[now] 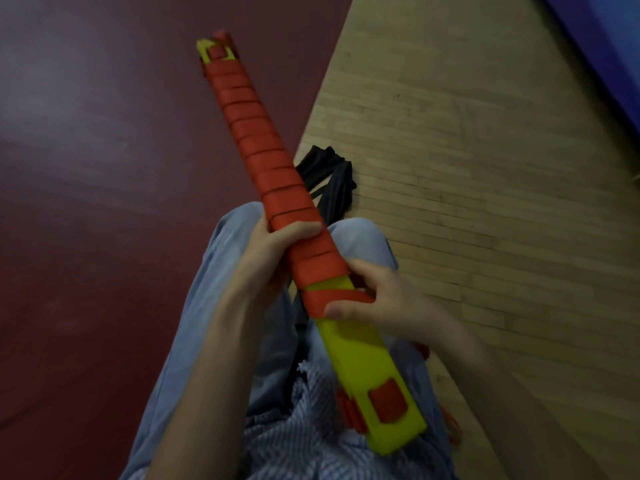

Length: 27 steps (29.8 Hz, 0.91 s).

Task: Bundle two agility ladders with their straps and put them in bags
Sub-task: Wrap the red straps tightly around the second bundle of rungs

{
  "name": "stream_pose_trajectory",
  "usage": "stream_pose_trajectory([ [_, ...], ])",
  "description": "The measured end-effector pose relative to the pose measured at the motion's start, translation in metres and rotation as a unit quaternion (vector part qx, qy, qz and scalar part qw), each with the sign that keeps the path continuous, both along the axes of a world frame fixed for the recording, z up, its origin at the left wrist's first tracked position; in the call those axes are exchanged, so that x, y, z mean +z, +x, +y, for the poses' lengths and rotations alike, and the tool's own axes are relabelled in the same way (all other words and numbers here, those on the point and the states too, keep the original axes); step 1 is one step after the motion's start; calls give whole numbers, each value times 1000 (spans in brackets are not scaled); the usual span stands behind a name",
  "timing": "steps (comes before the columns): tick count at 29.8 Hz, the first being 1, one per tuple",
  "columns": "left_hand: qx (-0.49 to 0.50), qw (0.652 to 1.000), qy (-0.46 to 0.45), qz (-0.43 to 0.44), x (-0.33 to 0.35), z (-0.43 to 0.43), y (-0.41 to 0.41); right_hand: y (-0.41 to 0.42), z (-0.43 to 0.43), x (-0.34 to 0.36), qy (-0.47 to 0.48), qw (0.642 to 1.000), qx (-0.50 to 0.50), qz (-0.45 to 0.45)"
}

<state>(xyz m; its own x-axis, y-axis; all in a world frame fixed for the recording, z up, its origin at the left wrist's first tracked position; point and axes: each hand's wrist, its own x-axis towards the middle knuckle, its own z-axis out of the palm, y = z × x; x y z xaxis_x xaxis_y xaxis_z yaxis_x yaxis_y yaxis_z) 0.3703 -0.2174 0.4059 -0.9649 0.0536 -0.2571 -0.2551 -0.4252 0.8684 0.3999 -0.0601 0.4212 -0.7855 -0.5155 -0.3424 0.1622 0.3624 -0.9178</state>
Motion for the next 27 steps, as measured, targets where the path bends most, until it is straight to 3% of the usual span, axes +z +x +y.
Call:
stream_pose_trajectory([
  [4, -103, 994, -10, 38, -6, -10, 4, -2, 1, -6, -15, 998, 41, -54],
  [9, -142, 987, -36, 71, -3, -3, 4, 0, 12, 3, 151, 984, 75, 65],
  [11, -143, 986, -36, 77, -2, 2, 3, 6, 21, 6, 157, 981, 53, 99],
  [14, -134, 988, -16, 68, -4, 5, 4, 12, 31, 7, 100, 984, 25, 143],
  [17, -126, 991, 4, 54, -9, 4, 7, 12, 33, 1, 60, 990, 1, 129],
  [21, -131, 987, 81, 52, -12, 3, 12, 10, 24, -11, 42, 998, 42, 10],
  [24, -145, 983, 101, 58, -14, 3, 15, 17, 12, -21, -127, 985, 36, -111],
  [27, -148, 985, 60, 67, -14, 2, 11, 25, 4, -19, -215, 966, -33, -142],
])
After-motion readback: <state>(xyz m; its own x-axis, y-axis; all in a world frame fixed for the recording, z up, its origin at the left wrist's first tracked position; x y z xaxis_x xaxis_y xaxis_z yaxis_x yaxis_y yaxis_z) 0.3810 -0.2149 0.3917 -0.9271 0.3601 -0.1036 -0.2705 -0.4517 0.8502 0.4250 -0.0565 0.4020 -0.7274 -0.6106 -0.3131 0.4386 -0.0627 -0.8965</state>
